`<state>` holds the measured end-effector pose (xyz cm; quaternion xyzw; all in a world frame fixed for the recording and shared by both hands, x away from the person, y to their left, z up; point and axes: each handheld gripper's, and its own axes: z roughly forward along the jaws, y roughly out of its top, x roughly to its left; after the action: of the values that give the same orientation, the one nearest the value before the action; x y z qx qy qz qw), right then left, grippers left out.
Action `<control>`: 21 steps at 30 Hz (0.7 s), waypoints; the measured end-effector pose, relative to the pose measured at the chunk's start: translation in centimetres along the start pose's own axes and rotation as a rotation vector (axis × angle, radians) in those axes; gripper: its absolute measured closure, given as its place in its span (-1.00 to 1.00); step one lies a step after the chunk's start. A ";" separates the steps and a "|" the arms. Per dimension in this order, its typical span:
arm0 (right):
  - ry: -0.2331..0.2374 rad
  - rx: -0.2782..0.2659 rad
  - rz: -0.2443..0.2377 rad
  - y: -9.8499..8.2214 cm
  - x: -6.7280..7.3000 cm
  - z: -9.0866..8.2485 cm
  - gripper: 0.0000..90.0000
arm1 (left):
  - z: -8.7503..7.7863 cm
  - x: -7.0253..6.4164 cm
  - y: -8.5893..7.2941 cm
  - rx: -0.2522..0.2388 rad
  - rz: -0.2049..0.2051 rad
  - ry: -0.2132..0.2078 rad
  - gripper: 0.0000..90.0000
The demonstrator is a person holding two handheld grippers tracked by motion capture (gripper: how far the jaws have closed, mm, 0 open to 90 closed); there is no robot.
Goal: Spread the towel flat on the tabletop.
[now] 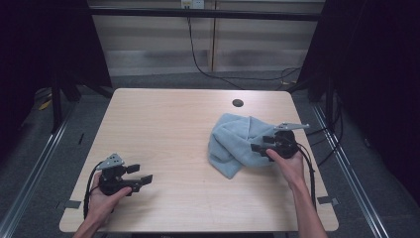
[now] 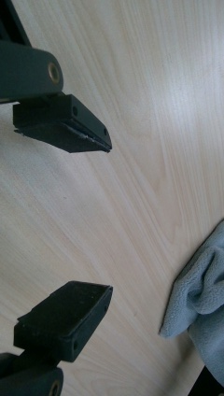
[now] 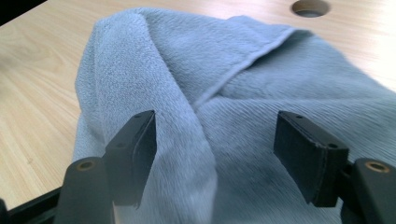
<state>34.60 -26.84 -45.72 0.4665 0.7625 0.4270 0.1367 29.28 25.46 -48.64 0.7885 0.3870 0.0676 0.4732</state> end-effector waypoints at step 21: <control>0.142 0.089 -0.074 -3.9 6.7 4.9 0.49 | 0.3 0.0 0.1 0.007 0.001 -0.008 -0.41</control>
<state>31.73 -19.51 -50.42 0.4124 0.8050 0.4195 0.0773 29.47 25.20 -48.69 0.7907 0.3847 0.0634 0.4719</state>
